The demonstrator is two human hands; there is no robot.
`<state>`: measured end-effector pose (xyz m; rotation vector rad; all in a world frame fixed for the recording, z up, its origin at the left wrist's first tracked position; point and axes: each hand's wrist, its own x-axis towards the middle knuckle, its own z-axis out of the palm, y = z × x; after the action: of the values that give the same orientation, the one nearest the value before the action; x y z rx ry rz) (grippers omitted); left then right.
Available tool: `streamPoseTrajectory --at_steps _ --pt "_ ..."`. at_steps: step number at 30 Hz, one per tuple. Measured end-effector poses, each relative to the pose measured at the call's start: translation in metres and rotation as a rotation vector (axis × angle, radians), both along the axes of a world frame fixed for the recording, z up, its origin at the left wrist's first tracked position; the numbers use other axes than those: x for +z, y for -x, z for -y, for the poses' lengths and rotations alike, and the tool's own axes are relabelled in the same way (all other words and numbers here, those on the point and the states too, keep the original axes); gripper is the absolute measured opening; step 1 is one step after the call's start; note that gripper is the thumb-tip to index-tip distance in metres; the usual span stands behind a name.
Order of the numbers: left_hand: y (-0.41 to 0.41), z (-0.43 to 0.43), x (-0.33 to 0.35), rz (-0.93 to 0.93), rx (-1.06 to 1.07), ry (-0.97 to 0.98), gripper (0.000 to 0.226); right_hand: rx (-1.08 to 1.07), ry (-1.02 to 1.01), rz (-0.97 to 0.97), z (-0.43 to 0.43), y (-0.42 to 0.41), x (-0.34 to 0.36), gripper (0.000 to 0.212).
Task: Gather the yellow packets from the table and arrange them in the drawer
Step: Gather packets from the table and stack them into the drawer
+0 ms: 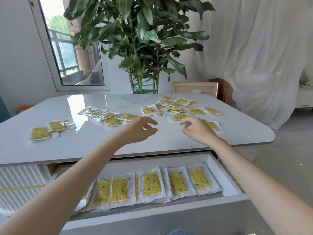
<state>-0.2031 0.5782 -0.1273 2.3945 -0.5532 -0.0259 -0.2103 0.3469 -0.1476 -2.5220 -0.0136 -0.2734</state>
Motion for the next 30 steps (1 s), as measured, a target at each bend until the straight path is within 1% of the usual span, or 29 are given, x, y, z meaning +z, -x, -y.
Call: streamPoseTrajectory --at_steps 4,8,11,14,17,21,24,25,27,28,30 --pt "-0.022 0.029 0.000 0.012 0.004 -0.016 0.035 -0.154 -0.013 -0.069 0.033 -0.029 -0.011 0.035" --pt "-0.056 0.045 -0.016 0.033 0.038 -0.060 0.041 -0.248 0.142 -0.148 0.053 -0.059 -0.028 0.045" --pt "-0.084 0.048 -0.030 0.024 0.082 -0.126 0.045 -0.278 0.239 -0.182 0.065 -0.077 -0.039 0.045" --pt "-0.109 0.049 -0.046 0.075 0.093 -0.215 0.049 -0.307 0.351 -0.256 0.075 -0.092 -0.049 0.047" --pt "-0.130 0.050 -0.056 0.119 0.098 -0.246 0.051 -0.335 0.366 -0.259 0.079 -0.097 -0.057 0.047" --pt "-0.150 0.050 -0.062 0.206 0.127 -0.271 0.051 -0.261 0.377 -0.170 0.062 -0.094 -0.055 0.044" --pt "-0.163 0.043 -0.064 0.240 0.162 -0.267 0.050 -0.115 0.404 -0.150 0.039 -0.095 -0.049 0.042" --pt "-0.166 0.040 -0.064 0.238 0.179 -0.263 0.050 -0.059 0.398 -0.153 0.032 -0.097 -0.047 0.043" --pt "-0.171 0.031 -0.063 0.235 0.220 -0.270 0.050 0.023 0.323 -0.197 0.020 -0.101 -0.042 0.050" --pt "-0.174 0.025 -0.063 0.239 0.247 -0.279 0.050 0.029 0.248 -0.234 0.016 -0.104 -0.040 0.059" --pt "-0.178 0.013 -0.063 0.225 0.313 -0.321 0.051 -0.027 0.098 -0.317 0.011 -0.113 -0.034 0.076"
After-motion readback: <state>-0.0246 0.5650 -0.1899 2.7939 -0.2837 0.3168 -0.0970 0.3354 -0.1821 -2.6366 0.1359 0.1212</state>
